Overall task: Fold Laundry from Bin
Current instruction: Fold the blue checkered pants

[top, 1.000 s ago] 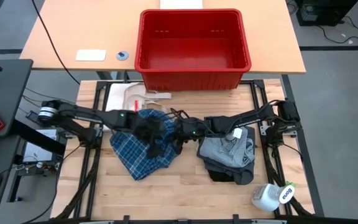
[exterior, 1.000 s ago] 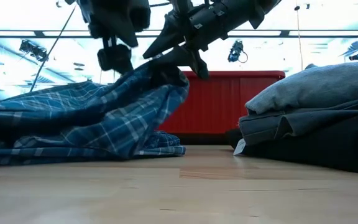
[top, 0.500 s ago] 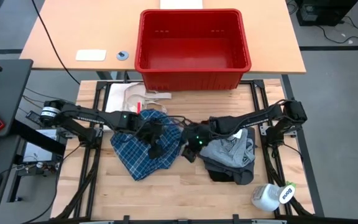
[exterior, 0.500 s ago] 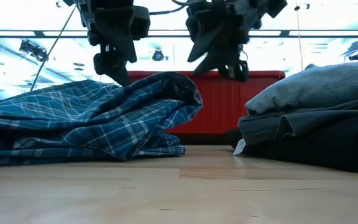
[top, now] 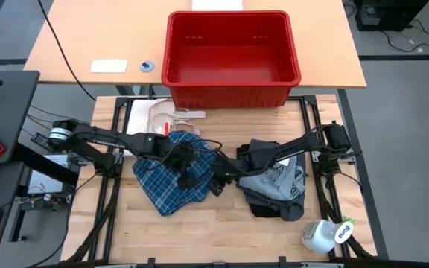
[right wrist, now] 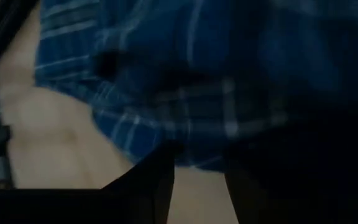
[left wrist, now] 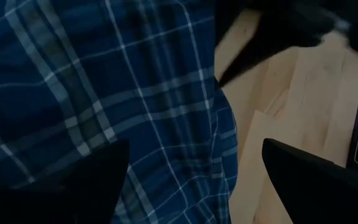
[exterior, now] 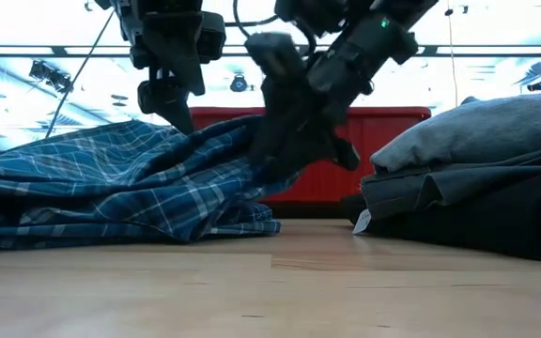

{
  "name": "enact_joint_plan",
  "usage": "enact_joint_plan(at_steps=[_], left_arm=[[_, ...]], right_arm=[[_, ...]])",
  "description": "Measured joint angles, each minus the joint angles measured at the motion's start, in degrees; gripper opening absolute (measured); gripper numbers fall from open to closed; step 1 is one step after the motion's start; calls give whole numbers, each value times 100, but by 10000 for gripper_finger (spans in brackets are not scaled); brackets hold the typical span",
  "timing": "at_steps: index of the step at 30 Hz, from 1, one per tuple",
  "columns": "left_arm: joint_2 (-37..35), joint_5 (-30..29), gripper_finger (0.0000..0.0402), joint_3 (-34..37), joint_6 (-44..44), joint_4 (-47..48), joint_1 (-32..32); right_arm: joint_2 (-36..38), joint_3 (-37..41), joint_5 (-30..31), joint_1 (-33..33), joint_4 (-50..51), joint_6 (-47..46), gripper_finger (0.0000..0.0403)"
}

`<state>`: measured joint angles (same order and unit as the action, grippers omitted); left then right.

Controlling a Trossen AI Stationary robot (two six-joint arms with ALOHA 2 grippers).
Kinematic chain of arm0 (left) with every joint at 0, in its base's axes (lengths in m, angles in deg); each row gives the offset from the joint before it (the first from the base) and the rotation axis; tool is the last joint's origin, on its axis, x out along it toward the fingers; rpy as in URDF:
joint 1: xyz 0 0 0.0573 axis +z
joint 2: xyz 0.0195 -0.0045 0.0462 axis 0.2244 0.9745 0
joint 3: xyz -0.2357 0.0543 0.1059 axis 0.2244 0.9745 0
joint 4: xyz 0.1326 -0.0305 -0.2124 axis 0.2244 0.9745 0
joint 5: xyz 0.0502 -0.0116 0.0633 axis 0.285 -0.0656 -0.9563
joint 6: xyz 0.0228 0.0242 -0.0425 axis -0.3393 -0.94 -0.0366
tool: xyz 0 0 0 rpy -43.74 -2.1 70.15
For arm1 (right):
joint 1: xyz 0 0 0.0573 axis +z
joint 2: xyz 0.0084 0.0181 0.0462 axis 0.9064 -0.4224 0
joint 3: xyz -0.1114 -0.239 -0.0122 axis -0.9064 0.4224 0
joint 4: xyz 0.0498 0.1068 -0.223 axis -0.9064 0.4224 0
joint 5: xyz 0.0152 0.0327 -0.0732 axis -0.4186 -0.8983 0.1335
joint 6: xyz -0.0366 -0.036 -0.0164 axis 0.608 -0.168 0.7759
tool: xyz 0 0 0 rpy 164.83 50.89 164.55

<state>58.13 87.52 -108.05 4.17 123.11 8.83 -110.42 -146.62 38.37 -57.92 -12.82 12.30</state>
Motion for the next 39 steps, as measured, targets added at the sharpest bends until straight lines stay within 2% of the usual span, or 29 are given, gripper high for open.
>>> enact_joint_plan(at_steps=[2,4,9,16,22,26,29,34,36,39], left_arm=[[0,7,370,0,0,46,0],[0,9,370,0,46,103,0],[0,7,370,0,109,113,0],[0,135,370,0,355,92,0],[-2,305,370,0,424,69,-2],[-2,306,370,0,422,81,0],[-2,313,370,0,416,76,-2],[-2,404,370,0,398,85,-2],[-2,409,370,0,398,85,-2],[-2,410,370,0,415,80,-2]], right_arm=[[-88,0,126,-11,-33,111,143],[-191,0,212,-14,-35,264,125],[-186,2,388,-9,-108,558,16],[-104,-105,349,-5,-156,543,5],[266,-461,348,159,-195,758,4],[276,-489,-399,163,284,680,37],[195,-418,-820,185,664,419,94],[201,-381,-1156,226,1041,-288,181],[199,-376,-982,276,1262,-522,197],[199,-376,-166,351,1711,-596,201]])
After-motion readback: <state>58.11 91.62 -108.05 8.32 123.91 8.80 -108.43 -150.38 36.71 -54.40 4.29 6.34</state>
